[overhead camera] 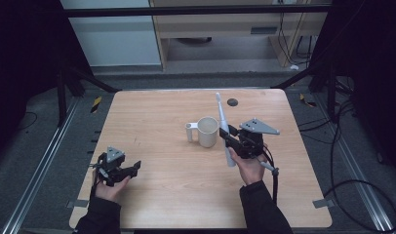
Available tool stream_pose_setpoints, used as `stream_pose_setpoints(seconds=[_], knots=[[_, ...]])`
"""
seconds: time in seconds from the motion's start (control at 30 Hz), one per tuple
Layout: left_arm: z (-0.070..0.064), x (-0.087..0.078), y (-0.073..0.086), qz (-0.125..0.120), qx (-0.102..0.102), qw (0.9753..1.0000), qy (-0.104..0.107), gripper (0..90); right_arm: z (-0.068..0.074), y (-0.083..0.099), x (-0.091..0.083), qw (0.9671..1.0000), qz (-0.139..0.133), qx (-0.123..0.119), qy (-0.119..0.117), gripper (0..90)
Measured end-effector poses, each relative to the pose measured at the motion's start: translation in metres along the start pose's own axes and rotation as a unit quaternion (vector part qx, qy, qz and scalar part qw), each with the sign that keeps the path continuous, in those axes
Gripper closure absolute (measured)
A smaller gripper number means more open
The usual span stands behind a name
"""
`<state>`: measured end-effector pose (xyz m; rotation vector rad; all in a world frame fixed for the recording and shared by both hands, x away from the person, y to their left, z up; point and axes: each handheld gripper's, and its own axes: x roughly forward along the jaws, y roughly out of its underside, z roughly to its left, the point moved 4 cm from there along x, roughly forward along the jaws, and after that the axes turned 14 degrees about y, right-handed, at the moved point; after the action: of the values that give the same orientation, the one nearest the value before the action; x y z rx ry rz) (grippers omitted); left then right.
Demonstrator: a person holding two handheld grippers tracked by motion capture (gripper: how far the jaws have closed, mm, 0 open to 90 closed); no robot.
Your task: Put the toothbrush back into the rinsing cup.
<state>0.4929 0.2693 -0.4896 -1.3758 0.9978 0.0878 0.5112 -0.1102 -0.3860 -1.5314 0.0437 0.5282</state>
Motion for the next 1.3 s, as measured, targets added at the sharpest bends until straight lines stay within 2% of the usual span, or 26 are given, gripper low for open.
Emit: stream_pose_setpoints(seconds=[0.33,0.63,0.73,1.1,1.3], knots=[[0.000,0.000,0.000,0.000,0.000,1.0000,0.000,31.1,-0.001,-0.017,0.009,0.9993,-0.032,0.018,0.011,67.1],[0.000,0.001,0.000,-0.001,-0.001,1.0000,0.001,31.1,-0.005,-0.029,0.023,0.9965,-0.069,0.036,0.031,67.0],[0.000,0.001,0.000,-0.002,-0.001,1.0000,0.001,31.1,-0.007,-0.032,0.030,0.9954,-0.076,0.047,0.035,67.0],[0.002,0.001,-0.001,-0.005,-0.004,1.0000,0.002,31.1,-0.008,-0.044,0.052,0.9927,-0.093,0.055,0.052,67.0],[0.002,0.000,-0.001,-0.008,-0.004,1.0000,0.000,31.1,-0.010,-0.051,0.060,0.9901,-0.107,0.065,0.063,67.0]])
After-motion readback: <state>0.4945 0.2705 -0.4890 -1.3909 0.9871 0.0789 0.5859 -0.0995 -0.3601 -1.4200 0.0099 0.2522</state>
